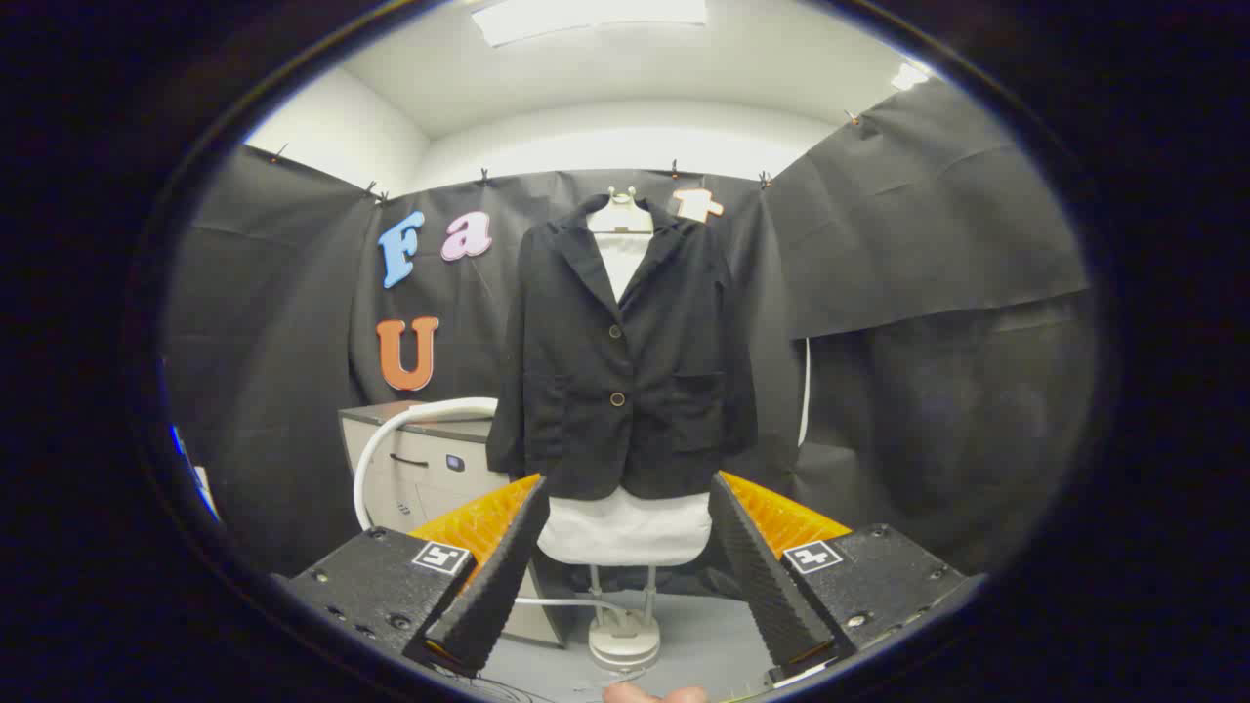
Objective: Iron the clothes twice with a garment steamer, once on the left side and once on the right side.
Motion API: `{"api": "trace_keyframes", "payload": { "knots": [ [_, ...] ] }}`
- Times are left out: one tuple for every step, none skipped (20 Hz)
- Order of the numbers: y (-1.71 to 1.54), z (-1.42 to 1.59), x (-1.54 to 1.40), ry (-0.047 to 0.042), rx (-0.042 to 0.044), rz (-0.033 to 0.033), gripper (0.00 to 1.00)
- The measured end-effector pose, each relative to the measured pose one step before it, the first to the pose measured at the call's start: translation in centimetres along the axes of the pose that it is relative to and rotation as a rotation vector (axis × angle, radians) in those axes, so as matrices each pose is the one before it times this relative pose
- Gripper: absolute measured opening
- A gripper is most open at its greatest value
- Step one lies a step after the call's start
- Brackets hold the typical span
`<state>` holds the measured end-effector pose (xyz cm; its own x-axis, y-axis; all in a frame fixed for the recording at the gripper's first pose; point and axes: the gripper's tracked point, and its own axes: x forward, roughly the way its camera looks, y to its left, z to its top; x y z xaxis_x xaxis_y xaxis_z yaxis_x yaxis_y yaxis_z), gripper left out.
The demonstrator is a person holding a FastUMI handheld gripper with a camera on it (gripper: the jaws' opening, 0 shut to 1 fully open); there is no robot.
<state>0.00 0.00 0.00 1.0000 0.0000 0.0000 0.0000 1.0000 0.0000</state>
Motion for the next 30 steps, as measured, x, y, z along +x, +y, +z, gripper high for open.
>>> {"api": "trace_keyframes", "payload": {
  "knots": [
    [-0.506,0.215,-0.245,-0.00213,-0.00202,0.00207,1.0],
    [-0.308,0.165,-0.316,0.00499,0.00311,0.00389,1.0],
    [-0.052,0.0,-0.15,0.00738,0.00921,0.01108,1.0],
    [-0.094,-0.123,-0.14,0.00953,0.01074,0.00727,1.0],
    [-0.117,-0.018,-0.088,0.00719,0.01181,0.00673,1.0],
    [-0.232,0.053,0.085,0.00627,0.00984,0.00604,1.0],
    [-0.055,0.146,0.022,0.004,0.00819,0.00742,1.0],
    [0.104,0.013,0.057,-0.00004,0.00454,0.00811,1.0],
    [0.02,0.268,0.127,-0.00622,0.00237,0.00398,1.0],
    [0.102,0.08,0.18,-0.00143,-0.00086,0.0048,1.0],
    [0.161,0.156,0.201,-0.00026,-0.00039,0.0019,1.0],
    [0.281,0.09,0.164,0.00046,0.00106,0.00484,1.0],
    [0.377,0.089,0.211,0.0022,0.00144,-0.00136,1.0],
    [0.317,0.066,0.323,0.00193,0.00222,-0.00324,1.0],
    [0.641,0.285,0.215,0.00065,0.00536,0.00226,1.0],
    [0.828,0.042,0.369,0.00348,0.00855,0.0032,1.0],
    [0.894,0.157,0.362,0.01062,0.0089,0.00341,1.0],
    [0.911,0.053,0.443,0.01028,0.00953,0.00477,1.0],
    [1.078,0.206,0.484,0.01186,0.00728,0.00248,1.0],
    [1.199,0.292,0.547,-0.00016,0.00603,0.00798,1.0],
    [1.251,0.608,0.486,0.00054,0.00005,0.00213,1.0],
    [1.3,0.485,0.619,-0.00225,-0.0055,0.00192,1.0],
    [1.495,0.797,0.693,-0.0051,-0.00763,0.00283,1.0],
    [1.751,0.723,0.693,-0.00839,-0.00177,0.01188,1.0],
    [1.896,0.918,0.841,-0.00522,0.00663,0.01417,1.0],
    [1.933,0.555,0.879,-0.00035,0.01112,0.02035,1.0],
    [1.997,0.781,0.926,0.0063,0.0099,0.02324,1.0],
    [1.474,0.531,0.99,0.0107,0.00406,0.01714,1.0],
    [1.378,0.622,1.106,0.01266,0.00071,0.01551,1.0],
    [1.199,0.716,1.205,0.01112,0.00155,0.00445,1.0]
  ]
}}
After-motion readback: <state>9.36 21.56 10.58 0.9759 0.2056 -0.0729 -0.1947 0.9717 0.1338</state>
